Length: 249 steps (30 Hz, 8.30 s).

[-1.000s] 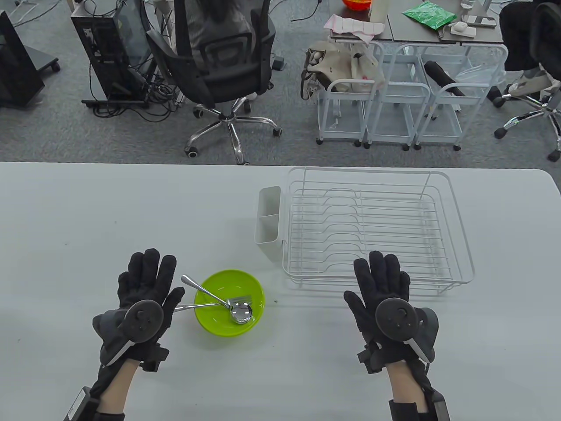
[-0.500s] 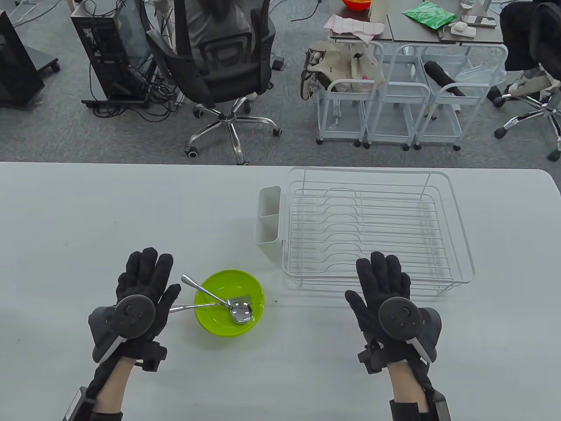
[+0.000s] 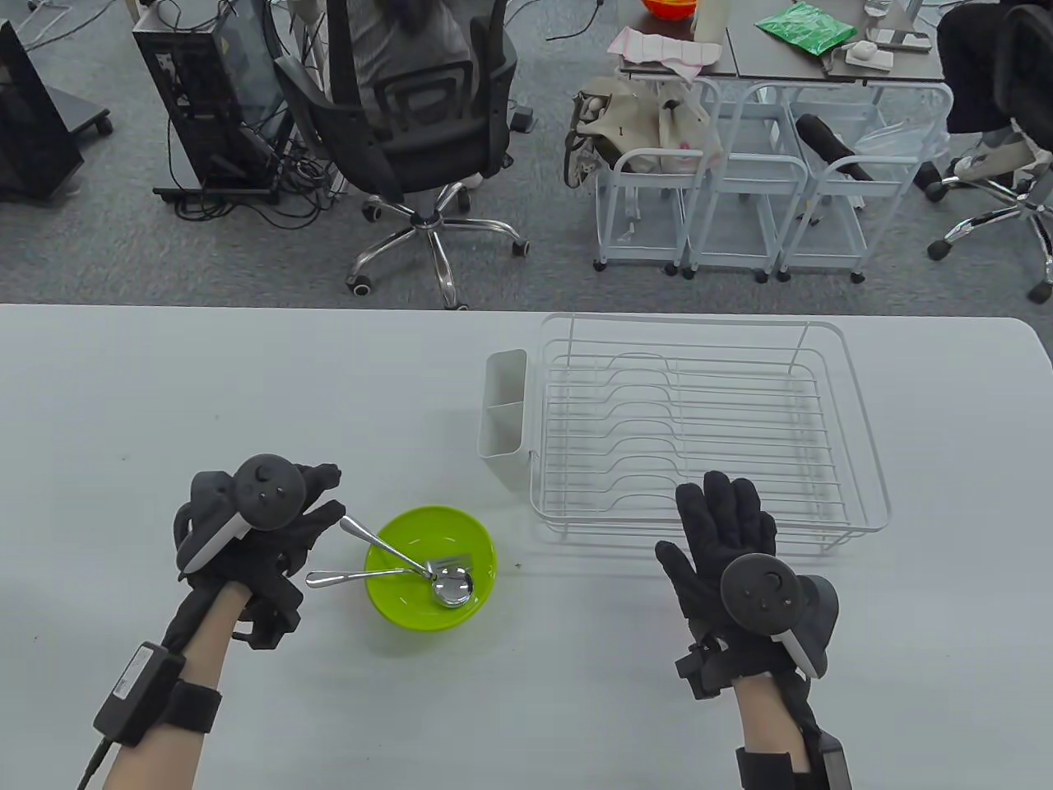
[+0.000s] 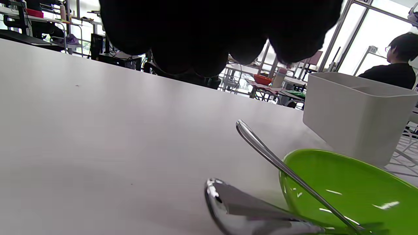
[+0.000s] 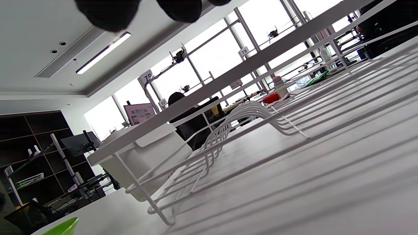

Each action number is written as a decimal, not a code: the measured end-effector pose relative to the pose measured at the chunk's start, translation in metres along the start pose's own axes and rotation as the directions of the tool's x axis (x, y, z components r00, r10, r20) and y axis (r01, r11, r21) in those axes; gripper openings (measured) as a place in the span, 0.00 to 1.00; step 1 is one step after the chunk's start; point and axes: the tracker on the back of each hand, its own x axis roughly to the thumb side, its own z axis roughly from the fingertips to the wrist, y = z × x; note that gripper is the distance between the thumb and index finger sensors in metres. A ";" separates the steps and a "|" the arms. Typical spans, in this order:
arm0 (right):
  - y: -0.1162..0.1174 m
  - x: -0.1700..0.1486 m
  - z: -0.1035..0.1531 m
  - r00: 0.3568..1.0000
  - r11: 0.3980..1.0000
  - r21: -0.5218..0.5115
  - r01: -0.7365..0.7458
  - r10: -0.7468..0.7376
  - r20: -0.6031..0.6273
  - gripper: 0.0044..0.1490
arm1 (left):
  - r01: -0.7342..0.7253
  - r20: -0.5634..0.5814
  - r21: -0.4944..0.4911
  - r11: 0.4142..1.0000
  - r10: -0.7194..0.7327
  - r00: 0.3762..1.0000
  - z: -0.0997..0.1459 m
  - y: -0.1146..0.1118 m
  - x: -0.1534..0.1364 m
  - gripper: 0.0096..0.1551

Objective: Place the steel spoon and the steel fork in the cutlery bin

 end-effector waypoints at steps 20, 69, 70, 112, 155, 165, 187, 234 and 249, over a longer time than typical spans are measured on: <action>0.000 -0.001 0.000 1.000 1.000 0.010 -0.005 0.005 -0.016 0.45 | -0.040 -0.017 -0.235 0.971 0.037 0.999 -0.035 -0.029 0.000 0.31; -0.005 -0.009 0.000 0.996 0.997 -0.023 0.073 -0.074 -0.057 0.45 | -0.259 0.164 0.576 0.775 0.201 0.966 -0.027 0.079 0.082 0.22; -0.005 -0.009 -0.001 0.995 0.997 -0.023 0.075 -0.077 -0.057 0.45 | -0.248 0.147 0.582 0.774 0.199 0.969 -0.031 0.078 0.086 0.22; -0.003 -0.007 -0.001 0.995 0.995 -0.005 0.096 -0.096 -0.036 0.45 | -0.112 -0.014 0.458 0.882 0.134 0.991 -0.060 0.041 0.098 0.28; 0.007 -0.005 -0.001 0.999 0.999 0.037 0.023 -0.021 -0.034 0.45 | 0.102 0.120 0.094 0.990 -0.113 0.986 0.056 -0.059 -0.016 0.40; 0.007 -0.005 -0.001 0.999 0.999 0.044 0.032 -0.030 -0.033 0.45 | 0.100 0.137 0.112 0.989 -0.115 0.984 0.054 -0.063 -0.011 0.27; 0.001 -0.008 0.000 0.997 0.998 0.027 0.061 -0.059 -0.040 0.45 | -0.484 0.229 0.321 0.814 0.429 0.874 0.067 -0.040 -0.032 0.19; -0.013 -0.018 0.000 0.986 0.988 -0.029 0.152 -0.153 -0.061 0.45 | -0.191 0.116 0.247 0.950 0.167 0.979 -0.106 0.051 0.140 0.24; -0.015 -0.019 0.000 0.985 0.987 -0.038 0.158 -0.161 -0.069 0.45 | 0.073 -0.009 0.246 0.966 -0.073 0.997 -0.135 0.023 0.162 0.24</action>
